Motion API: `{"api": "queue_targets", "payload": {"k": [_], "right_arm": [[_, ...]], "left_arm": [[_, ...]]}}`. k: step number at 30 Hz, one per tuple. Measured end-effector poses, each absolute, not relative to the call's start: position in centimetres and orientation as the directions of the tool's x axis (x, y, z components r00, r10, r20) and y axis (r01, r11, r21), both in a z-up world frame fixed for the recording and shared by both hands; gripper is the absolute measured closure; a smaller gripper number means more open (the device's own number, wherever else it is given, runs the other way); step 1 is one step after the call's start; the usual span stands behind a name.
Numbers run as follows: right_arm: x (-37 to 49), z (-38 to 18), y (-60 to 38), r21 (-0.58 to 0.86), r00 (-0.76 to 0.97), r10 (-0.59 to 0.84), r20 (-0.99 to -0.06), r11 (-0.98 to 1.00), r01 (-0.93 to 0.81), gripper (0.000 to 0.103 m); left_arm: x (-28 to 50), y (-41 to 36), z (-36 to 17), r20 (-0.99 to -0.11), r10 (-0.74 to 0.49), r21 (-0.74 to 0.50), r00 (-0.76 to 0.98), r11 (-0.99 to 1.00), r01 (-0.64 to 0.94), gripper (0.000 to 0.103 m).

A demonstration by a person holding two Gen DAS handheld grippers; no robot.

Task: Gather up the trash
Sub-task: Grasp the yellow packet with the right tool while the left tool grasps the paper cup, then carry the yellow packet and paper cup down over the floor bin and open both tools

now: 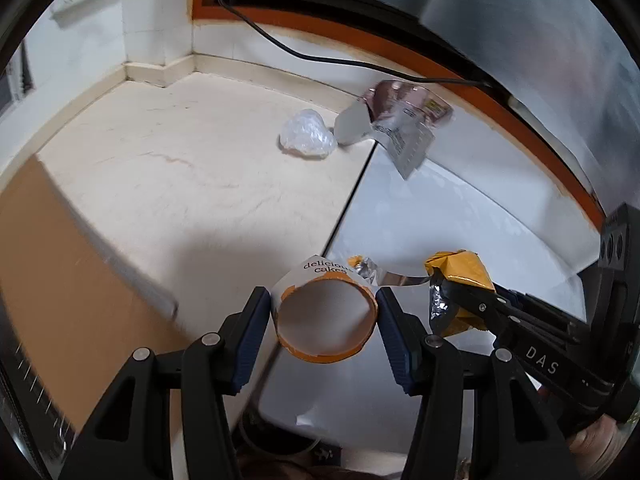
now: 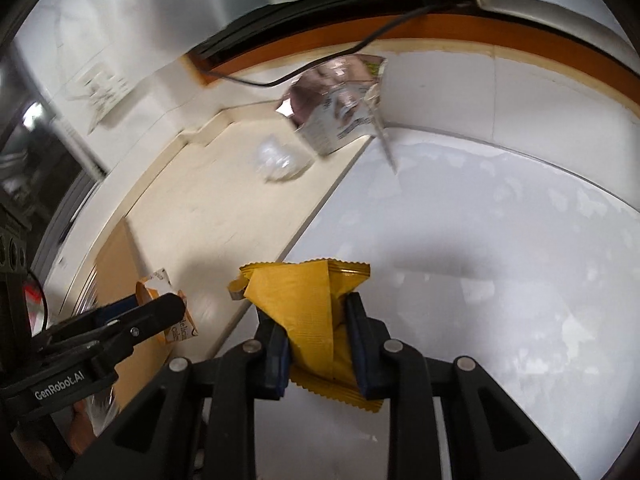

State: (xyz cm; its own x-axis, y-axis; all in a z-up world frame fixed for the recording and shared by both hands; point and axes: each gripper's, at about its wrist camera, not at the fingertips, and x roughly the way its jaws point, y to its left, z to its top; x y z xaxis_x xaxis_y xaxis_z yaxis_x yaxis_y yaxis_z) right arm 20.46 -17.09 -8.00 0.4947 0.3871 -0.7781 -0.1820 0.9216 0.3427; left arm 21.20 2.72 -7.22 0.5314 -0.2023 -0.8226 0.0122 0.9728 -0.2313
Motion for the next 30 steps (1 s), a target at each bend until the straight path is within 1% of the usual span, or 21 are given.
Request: {"api": "queue_targets", "payload": {"k": [8,15,21,30], "right_arm": [[16.3,-7.4,-16.9,0.346,0.413,0.458,-0.787,0.882,-0.32,0.078],[12.9,-7.8,-15.9,0.32,0.333,0.482,-0.811,0.84,-0.438,0.078],[10.1,-8.4,-13.9,0.282,0.286,0.483,-0.828,0.798,-0.533,0.078],[6.2,-10.5,-10.6,0.218,0.25,0.444,-0.86,0.764,-0.607,0.078]], "left_arm": [[12.7,0.5,-4.8,-0.79,-0.099,-0.148,0.605,0.989,-0.031,0.05],[7.6,-0.5,-4.7,-0.785,-0.039,-0.099,0.618,0.993,-0.064,0.05],[4.9,-0.2,-6.2,-0.804,-0.014,-0.082,0.594,0.993,-0.088,0.05],[1.6,1.4,-10.4,-0.845,-0.034,-0.111,0.534,0.987,-0.114,0.05]]}}
